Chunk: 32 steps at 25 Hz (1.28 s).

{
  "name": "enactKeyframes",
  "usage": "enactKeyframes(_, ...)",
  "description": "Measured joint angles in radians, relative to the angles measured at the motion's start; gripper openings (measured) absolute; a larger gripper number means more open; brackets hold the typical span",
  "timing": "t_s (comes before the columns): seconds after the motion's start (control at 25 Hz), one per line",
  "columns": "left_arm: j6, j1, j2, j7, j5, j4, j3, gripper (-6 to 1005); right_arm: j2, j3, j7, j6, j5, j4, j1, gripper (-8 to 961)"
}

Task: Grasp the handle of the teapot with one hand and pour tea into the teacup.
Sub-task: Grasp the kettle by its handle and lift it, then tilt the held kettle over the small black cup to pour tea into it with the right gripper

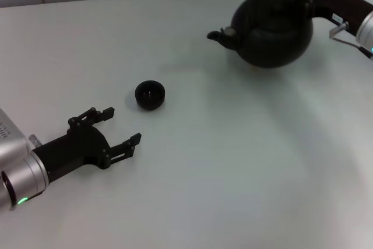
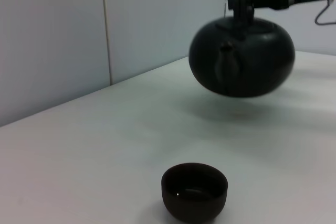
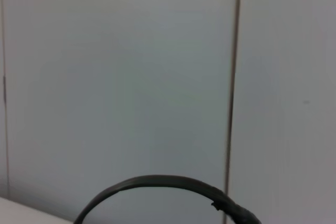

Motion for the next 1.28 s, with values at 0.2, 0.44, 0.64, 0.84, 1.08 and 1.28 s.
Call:
enactKeyframes(0.2,0.013,0.022,0.000,0.000,0.000,0.016,-0.006,824,-0.001,0.001,0.005,-0.054,0.003,-0.018,0.017,83)
enactKeyframes(0.44,0.036,0.049,-0.001,-0.002,-0.003,0.066,-0.013,824,-0.001,0.000,-0.003,-0.116,0.004,-0.039,0.020,83)
enactKeyframes(0.64,0.057,0.054,-0.002,-0.009,-0.007,0.093,-0.018,824,0.000,0.000,-0.003,-0.158,0.016,-0.053,0.022,83)
enactKeyframes(0.84,0.054,0.050,-0.006,-0.011,-0.009,0.085,-0.038,824,0.001,-0.013,-0.086,-0.159,0.025,-0.046,0.031,83)
enactKeyframes(1.08,0.047,0.038,-0.001,-0.021,-0.003,0.069,-0.040,824,0.004,-0.023,-0.177,-0.161,0.032,-0.011,0.054,83)
enactKeyframes(1.28,0.046,0.035,0.003,-0.021,0.000,0.067,-0.040,825,0.005,-0.047,-0.199,-0.153,0.032,-0.004,0.075,83)
